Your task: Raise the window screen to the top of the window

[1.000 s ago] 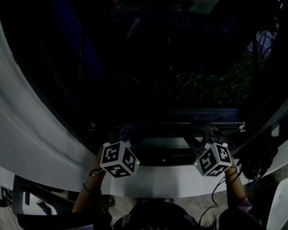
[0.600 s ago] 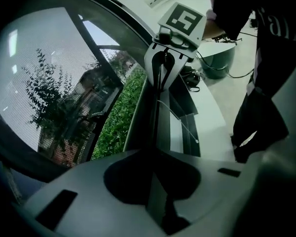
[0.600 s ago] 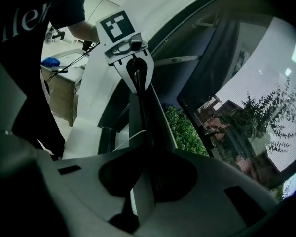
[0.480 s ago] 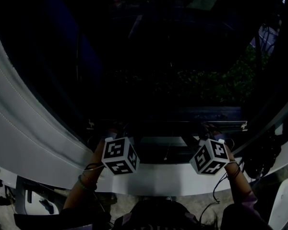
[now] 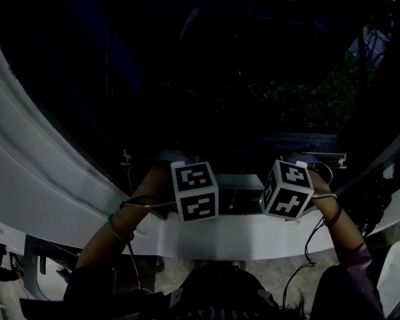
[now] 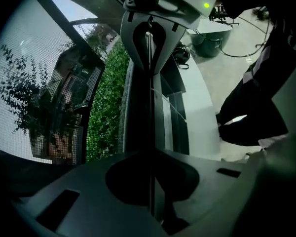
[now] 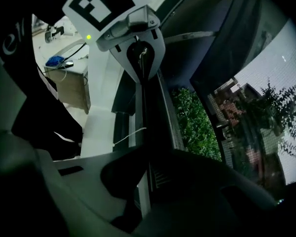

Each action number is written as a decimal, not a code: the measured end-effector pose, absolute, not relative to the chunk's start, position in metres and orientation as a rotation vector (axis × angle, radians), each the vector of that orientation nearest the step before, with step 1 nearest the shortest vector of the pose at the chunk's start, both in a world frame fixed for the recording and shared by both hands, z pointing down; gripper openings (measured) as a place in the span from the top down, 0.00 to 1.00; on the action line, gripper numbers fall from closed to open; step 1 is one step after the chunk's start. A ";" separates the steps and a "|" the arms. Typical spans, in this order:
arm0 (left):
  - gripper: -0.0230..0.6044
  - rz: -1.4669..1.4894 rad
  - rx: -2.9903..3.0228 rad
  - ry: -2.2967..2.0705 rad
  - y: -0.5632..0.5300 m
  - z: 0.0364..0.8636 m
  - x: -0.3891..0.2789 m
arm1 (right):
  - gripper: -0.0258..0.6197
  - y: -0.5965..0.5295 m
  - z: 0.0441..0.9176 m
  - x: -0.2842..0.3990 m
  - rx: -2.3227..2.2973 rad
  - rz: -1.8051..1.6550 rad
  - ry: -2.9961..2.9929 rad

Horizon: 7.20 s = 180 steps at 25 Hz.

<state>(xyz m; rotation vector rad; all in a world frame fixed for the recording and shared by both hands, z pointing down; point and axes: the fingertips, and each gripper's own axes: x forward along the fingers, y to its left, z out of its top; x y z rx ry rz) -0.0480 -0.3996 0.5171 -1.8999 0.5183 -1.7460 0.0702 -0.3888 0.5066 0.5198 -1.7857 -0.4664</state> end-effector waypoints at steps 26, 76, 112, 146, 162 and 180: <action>0.92 -1.165 -2.075 0.754 -0.401 0.349 -0.042 | 0.92 -0.393 0.342 0.074 0.796 -0.818 -1.939; 0.90 -0.866 -1.722 1.023 -0.419 -0.086 -0.047 | 0.92 -0.407 -0.084 0.069 1.118 -1.371 -1.754; 0.86 -0.439 -1.640 1.075 -0.400 -0.174 -0.063 | 0.82 -0.380 -0.172 0.049 1.345 -1.534 -1.859; 0.86 -0.179 -2.769 1.016 -0.239 0.438 -0.021 | 0.82 -0.219 0.437 0.054 1.258 -0.148 -2.623; 0.86 -0.252 -2.876 1.267 -0.041 0.510 0.056 | 0.82 -0.030 0.504 0.091 1.035 0.079 -2.728; 0.88 -0.197 -2.972 1.277 0.089 0.528 -0.001 | 0.82 0.087 0.523 0.023 1.144 0.183 -2.751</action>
